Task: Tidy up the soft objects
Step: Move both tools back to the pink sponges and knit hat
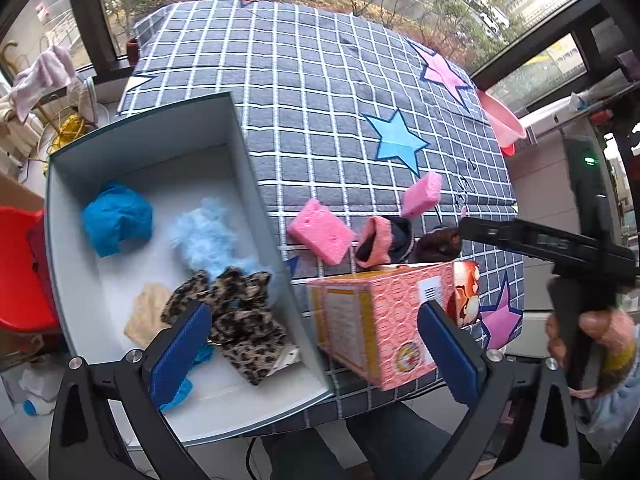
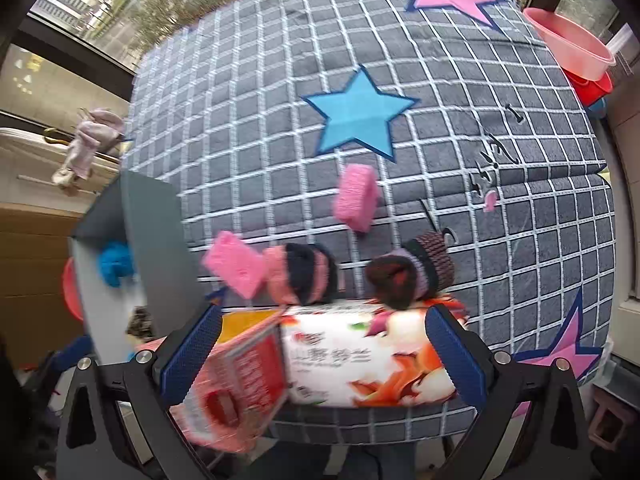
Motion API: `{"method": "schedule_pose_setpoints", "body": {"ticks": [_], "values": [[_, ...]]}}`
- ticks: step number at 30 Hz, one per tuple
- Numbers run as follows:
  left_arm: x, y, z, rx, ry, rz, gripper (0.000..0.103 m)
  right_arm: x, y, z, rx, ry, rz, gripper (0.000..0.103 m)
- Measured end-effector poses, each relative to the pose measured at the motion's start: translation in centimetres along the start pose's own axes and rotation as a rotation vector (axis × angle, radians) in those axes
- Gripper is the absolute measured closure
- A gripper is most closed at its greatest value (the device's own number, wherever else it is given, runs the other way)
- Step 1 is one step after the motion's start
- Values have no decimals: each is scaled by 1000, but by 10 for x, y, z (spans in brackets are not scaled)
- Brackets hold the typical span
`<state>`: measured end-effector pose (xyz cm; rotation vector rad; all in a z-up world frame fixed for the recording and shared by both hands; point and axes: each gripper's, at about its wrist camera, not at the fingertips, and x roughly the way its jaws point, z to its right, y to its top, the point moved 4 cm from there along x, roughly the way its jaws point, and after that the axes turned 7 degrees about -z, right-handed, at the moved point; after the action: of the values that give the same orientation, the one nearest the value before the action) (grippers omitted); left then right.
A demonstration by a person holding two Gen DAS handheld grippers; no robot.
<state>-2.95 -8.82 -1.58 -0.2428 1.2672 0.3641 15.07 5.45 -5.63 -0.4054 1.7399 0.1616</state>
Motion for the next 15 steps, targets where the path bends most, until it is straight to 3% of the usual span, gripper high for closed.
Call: {"method": "schedule_pose_setpoints", "body": {"ticks": [15], "values": [[23,28,57,-3,18,-67,0,67,66,52,-44,-132,-105,1]]}}
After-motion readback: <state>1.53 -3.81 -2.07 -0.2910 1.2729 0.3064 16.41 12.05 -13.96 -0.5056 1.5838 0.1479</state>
